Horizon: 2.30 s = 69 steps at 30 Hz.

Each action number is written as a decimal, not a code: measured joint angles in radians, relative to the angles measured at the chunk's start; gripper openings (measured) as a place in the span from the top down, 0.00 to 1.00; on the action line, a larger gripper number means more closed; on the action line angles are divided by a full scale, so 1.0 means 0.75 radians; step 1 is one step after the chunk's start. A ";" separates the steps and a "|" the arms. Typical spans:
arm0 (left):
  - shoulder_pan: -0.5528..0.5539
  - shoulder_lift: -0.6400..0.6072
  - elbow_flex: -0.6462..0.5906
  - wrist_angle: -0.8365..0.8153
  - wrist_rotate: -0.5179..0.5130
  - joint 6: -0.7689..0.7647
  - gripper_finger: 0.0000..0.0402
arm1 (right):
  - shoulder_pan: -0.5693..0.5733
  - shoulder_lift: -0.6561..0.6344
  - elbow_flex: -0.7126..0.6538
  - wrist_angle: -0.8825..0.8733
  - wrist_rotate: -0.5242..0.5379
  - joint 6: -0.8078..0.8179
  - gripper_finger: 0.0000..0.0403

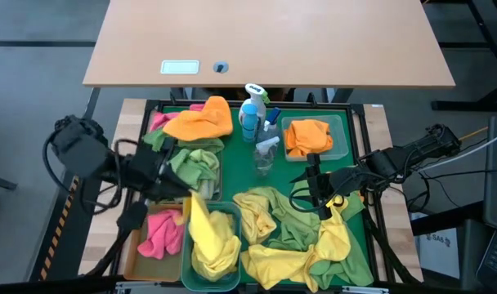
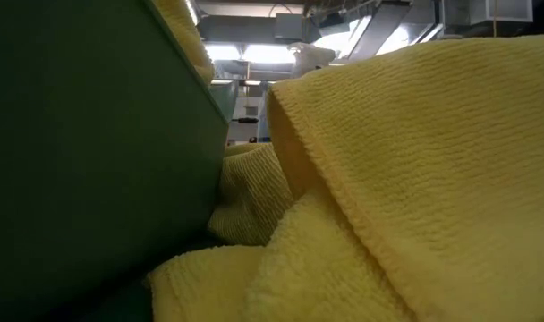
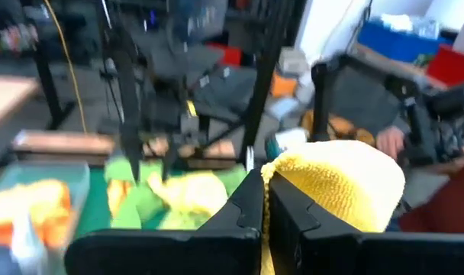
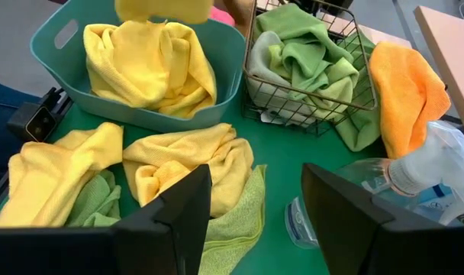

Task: Sort microfiber towel by color & place in baskets
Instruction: Put the yellow towel into the blue bin

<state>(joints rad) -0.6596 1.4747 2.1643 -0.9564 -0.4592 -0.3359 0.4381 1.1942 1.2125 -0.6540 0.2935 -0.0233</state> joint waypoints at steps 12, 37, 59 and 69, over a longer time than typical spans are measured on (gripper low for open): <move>-0.089 0.178 0.000 -0.454 -0.027 -0.277 1.00 | 0.000 0.001 0.000 0.000 0.000 0.000 0.50; -0.032 0.548 -0.337 -0.799 0.102 -0.572 1.00 | 0.000 0.001 0.000 -0.003 -0.022 0.001 0.50; 0.189 0.533 -1.152 0.125 0.389 -0.262 1.00 | 0.001 0.001 0.000 -0.001 -0.058 0.000 0.50; 0.194 0.548 -1.111 0.085 0.302 -0.273 0.99 | 0.000 0.002 0.000 0.002 -0.059 0.000 0.50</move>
<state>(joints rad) -0.5144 1.8854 1.3314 -0.8927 -0.2329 -0.5405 0.4385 1.1954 1.2125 -0.6525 0.2493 -0.0231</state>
